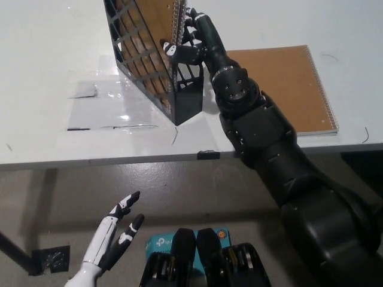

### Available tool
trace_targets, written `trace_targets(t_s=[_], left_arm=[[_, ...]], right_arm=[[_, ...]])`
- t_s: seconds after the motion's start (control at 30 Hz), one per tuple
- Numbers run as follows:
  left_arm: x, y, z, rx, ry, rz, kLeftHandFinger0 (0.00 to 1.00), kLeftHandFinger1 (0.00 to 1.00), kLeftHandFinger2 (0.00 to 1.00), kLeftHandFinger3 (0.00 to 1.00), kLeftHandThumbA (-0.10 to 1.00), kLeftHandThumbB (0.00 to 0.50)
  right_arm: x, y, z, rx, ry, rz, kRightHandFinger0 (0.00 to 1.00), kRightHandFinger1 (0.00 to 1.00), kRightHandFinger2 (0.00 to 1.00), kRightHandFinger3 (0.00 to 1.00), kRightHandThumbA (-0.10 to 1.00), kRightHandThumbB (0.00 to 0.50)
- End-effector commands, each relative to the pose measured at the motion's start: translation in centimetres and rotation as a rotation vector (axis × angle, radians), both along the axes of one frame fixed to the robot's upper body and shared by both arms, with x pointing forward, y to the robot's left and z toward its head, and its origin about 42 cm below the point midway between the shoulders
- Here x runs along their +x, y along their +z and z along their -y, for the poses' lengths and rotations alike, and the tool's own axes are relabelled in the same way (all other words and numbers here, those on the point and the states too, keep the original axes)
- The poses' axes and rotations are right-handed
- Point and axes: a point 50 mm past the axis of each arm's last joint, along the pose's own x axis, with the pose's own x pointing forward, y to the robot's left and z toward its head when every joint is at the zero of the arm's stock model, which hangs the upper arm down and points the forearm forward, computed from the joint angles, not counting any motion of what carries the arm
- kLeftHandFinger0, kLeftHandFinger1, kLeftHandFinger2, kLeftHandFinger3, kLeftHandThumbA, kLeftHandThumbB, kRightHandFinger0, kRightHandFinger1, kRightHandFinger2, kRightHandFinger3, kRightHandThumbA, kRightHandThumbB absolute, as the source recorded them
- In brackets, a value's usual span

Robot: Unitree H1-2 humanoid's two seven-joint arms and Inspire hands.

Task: Use the right hand to pick up a book from the book holder on the left side and put it on another book on the right side

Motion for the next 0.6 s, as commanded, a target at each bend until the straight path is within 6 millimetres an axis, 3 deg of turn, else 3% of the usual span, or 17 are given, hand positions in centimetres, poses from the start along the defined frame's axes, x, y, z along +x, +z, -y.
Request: trace_targets(t_s=[0.0,0.23,0.37,0.47,0.5,0.57], left_arm=[[0.5,1.1,-0.3,0.033,-0.042,0.047,1.0,1.0,0.94,0.91,0.92,0.19],[0.5,1.2,-0.2,0.027,-0.038,0.046,1.0,0.99,0.91,0.89,0.9,0.187],[0.6,1.0,0.0,0.017,-0.043,0.061,1.0,0.96,0.88,0.87,0.87,0.152],[0.7,1.1,0.0,0.022,-0.047,0.071,0.99,0.95,0.87,0.87,0.86,0.151],[0.7,1.1,-0.1,0.022,-0.05,0.077,0.97,0.94,0.87,0.86,0.86,0.125],[0.8,1.1,-0.1,0.02,-0.051,0.087,0.96,0.93,0.86,0.86,0.84,0.117]], right_arm=[[0.0,4.9,-1.5,0.063,0.012,0.159,0.02,0.46,0.82,0.84,-0.1,0.111],[-0.2,4.8,-1.4,0.085,0.008,0.154,0.03,0.48,0.84,0.85,-0.1,0.117],[-0.2,4.7,-1.0,0.103,-0.014,0.156,0.0,0.45,0.82,0.86,-0.1,0.104],[-0.2,5.9,-0.6,0.14,-0.032,0.19,0.0,0.43,0.77,0.83,-0.1,0.1],[-0.3,7.2,-0.4,0.183,-0.038,0.209,0.0,0.43,0.76,0.83,-0.1,0.092],[-0.6,8.8,-0.2,0.226,-0.038,0.244,0.0,0.44,0.77,0.85,-0.1,0.084]])
